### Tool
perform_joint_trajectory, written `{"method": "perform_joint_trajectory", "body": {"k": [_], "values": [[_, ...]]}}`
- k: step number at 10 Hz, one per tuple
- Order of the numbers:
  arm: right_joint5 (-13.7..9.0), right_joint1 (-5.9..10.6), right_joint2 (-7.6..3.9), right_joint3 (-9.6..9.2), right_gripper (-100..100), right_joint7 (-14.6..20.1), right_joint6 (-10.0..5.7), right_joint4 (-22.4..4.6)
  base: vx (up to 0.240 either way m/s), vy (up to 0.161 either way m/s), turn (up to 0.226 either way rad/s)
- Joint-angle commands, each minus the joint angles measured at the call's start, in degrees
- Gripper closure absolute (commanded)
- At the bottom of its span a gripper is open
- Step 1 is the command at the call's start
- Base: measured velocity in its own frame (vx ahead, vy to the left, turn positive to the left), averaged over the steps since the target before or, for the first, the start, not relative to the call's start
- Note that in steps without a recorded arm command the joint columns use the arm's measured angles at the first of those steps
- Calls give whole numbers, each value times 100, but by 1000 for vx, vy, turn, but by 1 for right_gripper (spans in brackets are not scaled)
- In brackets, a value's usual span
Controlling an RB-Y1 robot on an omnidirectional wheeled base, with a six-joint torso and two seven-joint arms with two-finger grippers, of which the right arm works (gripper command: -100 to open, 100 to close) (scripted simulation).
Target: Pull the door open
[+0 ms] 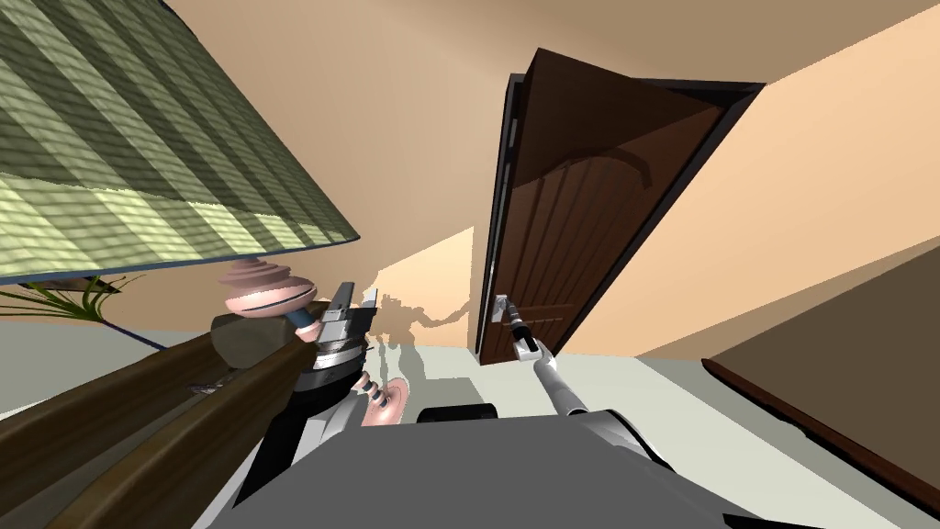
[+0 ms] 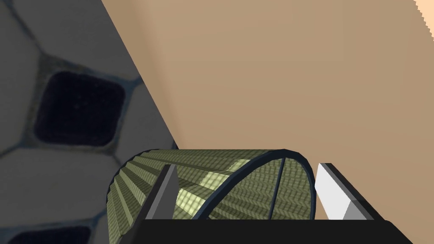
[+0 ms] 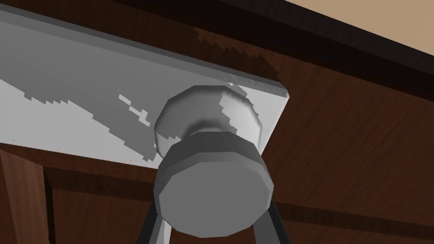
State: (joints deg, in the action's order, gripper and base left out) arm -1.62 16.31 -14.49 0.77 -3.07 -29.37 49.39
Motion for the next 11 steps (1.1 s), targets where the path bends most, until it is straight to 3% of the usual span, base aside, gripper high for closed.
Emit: {"method": "perform_joint_trajectory", "body": {"k": [1, 2, 4, 5, 7, 8, 10, 11], "values": [[-209, -4, 48, -99, 100, 286, 7, 64, -46, -39, 127], [-209, -4, 48, -99, 100, 324, 7, 64, -36, -28, 68], [-590, -5, 3, -138, 100, 697, 16, 56, -58, -42, 131], [-590, -5, 3, -138, 100, 781, 16, 56, -58, -47, 87], [-971, -7, -42, -177, 100, 1138, 25, 47, -68, -54, 153], [-971, -7, -42, -177, 100, 1238, 25, 47, -60, -40, 101], [-1352, -8, -87, -216, 100, 1609, 34, 38, -60, -46, 137], [-1352, -8, -87, -216, 100, 1695, 34, 38, -51, -36, 68]]}}
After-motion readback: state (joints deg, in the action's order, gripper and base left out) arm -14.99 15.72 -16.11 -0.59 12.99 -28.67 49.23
